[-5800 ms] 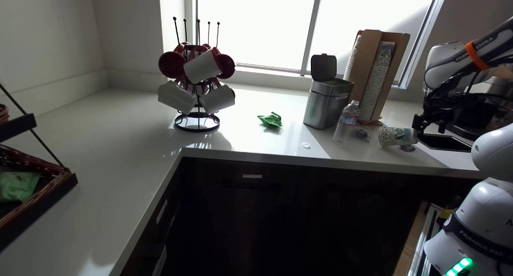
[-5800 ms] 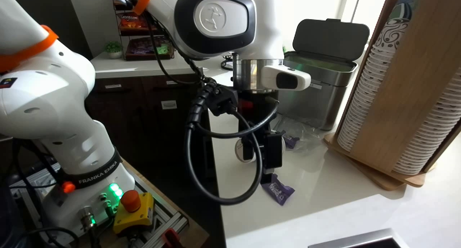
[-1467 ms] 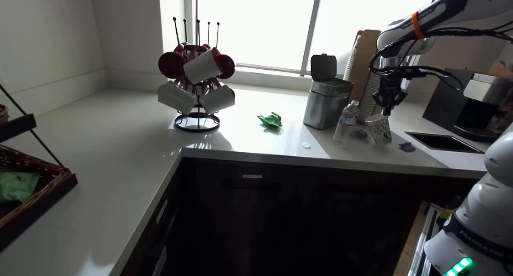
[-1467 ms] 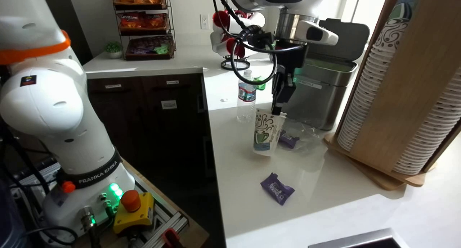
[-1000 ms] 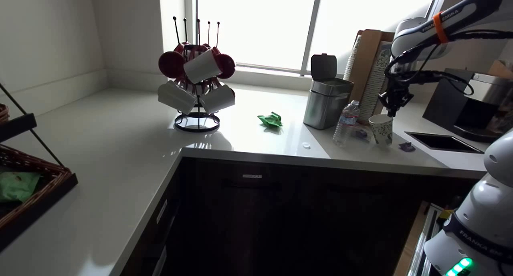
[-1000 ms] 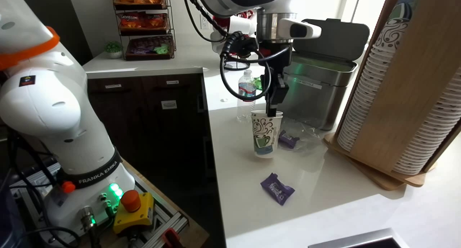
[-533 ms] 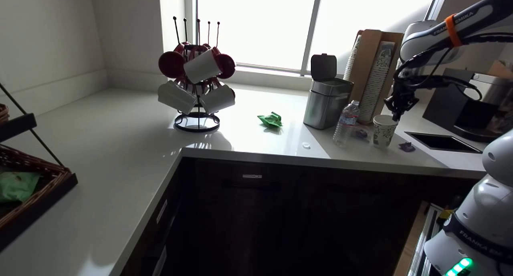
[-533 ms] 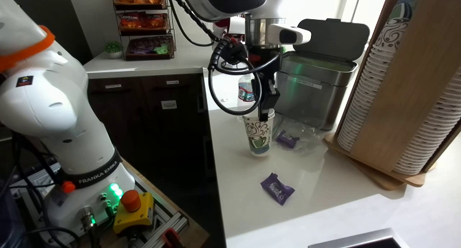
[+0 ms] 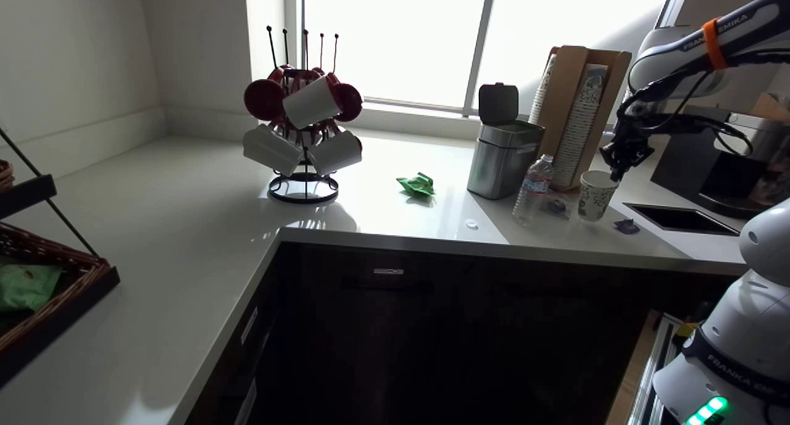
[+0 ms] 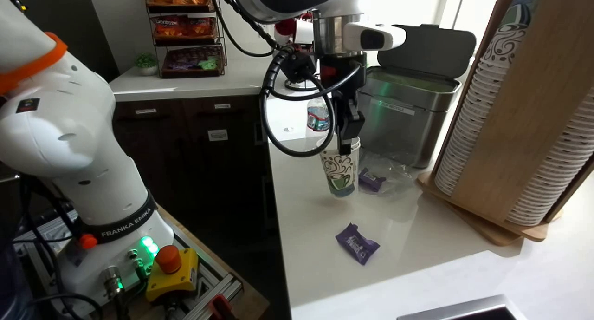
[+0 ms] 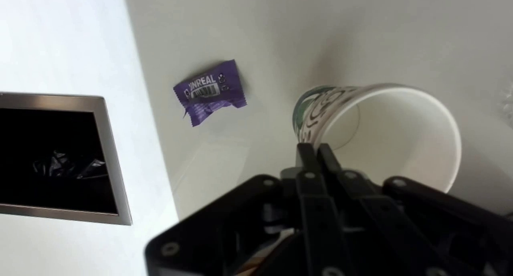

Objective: Place the two coffee cups upright then put one purple sachet inside the stacked cups.

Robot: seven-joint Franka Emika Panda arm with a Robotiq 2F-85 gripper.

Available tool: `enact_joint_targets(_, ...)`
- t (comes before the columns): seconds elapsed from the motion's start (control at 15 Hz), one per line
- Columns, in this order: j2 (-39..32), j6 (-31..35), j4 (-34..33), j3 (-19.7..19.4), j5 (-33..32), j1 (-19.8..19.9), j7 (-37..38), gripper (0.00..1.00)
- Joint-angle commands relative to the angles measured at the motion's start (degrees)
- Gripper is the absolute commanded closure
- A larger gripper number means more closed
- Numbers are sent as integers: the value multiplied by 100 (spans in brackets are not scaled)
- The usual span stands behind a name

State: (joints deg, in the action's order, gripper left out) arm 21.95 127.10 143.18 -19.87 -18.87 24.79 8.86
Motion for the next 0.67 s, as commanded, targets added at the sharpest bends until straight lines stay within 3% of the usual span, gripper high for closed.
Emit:
enact_joint_targets(0.0, 283, 349, 374, -72, 199, 72, -188, 99)
enact_joint_targets(0.07, 298, 471, 461, -86, 245, 70, -203, 99)
enact_joint_targets(0.13, 315, 554, 561, -92, 281, 68, -241, 85)
enact_joint_targets(0.2, 314, 626, 627, -83, 295, 75, -260, 85)
enact_joint_targets(0.47, 376, 903, 853, -124, 419, 117, -398, 100)
enact_joint_targets(0.6, 459, 937, 913, -148, 482, 148, -462, 99)
